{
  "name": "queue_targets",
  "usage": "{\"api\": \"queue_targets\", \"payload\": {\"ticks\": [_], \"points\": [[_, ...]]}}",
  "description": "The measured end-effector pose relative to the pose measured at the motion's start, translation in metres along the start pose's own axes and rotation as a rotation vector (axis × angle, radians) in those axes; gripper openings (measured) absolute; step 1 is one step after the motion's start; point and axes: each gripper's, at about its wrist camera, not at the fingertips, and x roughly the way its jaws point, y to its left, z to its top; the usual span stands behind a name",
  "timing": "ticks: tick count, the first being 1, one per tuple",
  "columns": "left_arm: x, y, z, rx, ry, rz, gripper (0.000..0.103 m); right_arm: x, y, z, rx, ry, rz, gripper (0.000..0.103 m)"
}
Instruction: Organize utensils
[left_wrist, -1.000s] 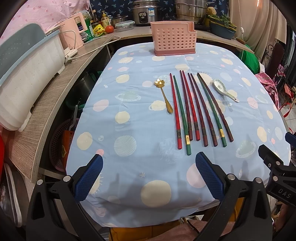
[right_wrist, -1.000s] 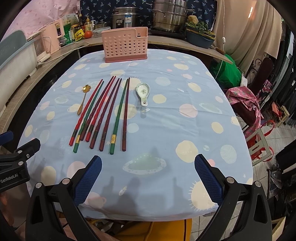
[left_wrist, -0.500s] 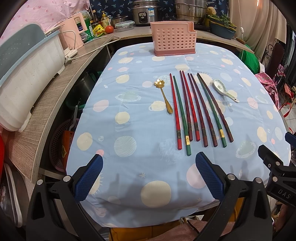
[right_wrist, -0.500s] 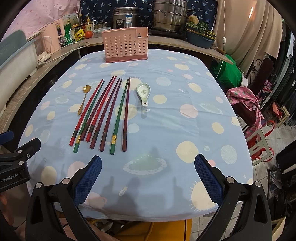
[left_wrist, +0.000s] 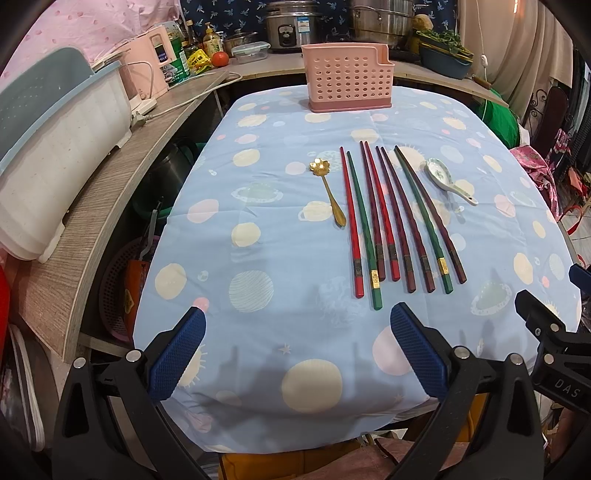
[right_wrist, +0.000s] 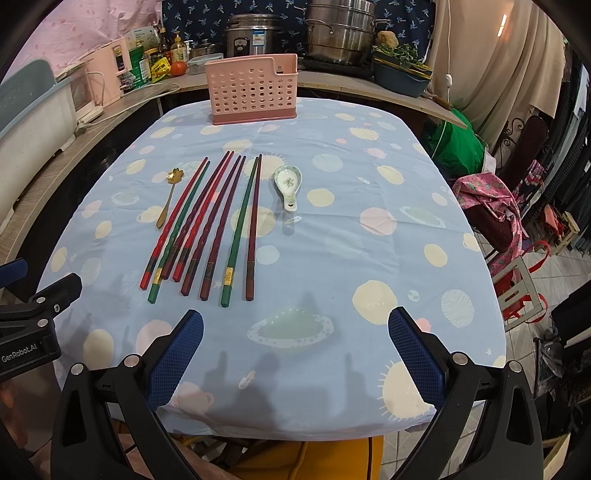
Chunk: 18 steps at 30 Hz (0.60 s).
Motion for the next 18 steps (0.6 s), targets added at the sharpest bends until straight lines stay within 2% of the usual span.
{"api": "queue_targets", "payload": {"ticks": [18], "points": [[0.003, 0.003, 0.002, -0.01, 0.011, -0.013, 0.096, -0.002, 0.011, -0.001, 0.006, -0.001, 0.002, 0.096]]}}
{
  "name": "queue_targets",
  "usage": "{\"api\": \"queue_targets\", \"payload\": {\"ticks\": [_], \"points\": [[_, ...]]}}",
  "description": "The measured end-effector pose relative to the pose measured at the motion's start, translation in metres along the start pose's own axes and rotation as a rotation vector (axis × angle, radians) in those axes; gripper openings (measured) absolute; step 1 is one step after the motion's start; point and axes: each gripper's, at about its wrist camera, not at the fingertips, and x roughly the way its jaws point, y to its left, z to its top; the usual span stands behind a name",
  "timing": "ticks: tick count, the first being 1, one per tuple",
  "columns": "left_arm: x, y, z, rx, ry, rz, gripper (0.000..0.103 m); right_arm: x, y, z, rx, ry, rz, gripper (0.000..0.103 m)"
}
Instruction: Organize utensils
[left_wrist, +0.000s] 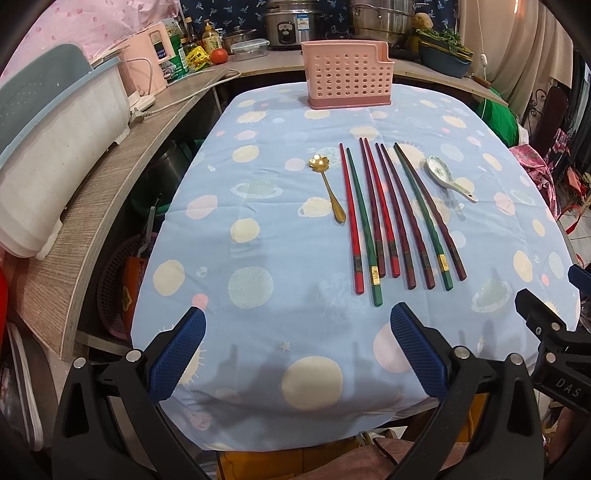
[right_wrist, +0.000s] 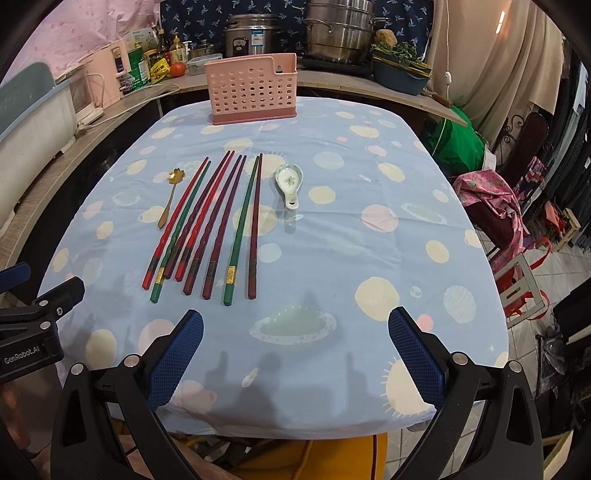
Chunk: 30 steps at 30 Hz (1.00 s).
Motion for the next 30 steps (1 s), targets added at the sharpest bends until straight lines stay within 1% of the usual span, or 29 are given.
{"api": "queue_targets", "payload": {"ticks": [9, 15, 20, 22, 24, 26, 30], "points": [[0.013, 0.006, 0.008, -0.054, 0.016, -0.038, 0.096, 0.006, -0.004, 0.002, 0.003, 0.007, 0.012, 0.096], [0.038, 0.01, 0.033, -0.113, 0.013, -0.057, 0.096, 0.018, -0.009, 0.017, 0.004, -0.012, 0.012, 0.096], [0.072, 0.006, 0.055, -0.14, 0.033, -0.091, 0.095, 0.035, -0.015, 0.031, 0.027, -0.003, 0.012, 0.096], [0.085, 0.004, 0.062, -0.143, 0.038, -0.093, 0.093, 0.042, -0.017, 0.037, 0.033, 0.002, 0.011, 0.096], [0.097, 0.003, 0.067, -0.145, 0.044, -0.095, 0.088, 0.048, -0.019, 0.043, 0.041, 0.006, 0.016, 0.096], [0.108, 0.003, 0.073, -0.154, 0.055, -0.094, 0.085, 0.053, -0.02, 0.049, 0.049, 0.005, 0.02, 0.096], [0.122, 0.003, 0.081, -0.164, 0.068, -0.092, 0.083, 0.062, -0.023, 0.061, 0.057, 0.0, 0.022, 0.093]]}}
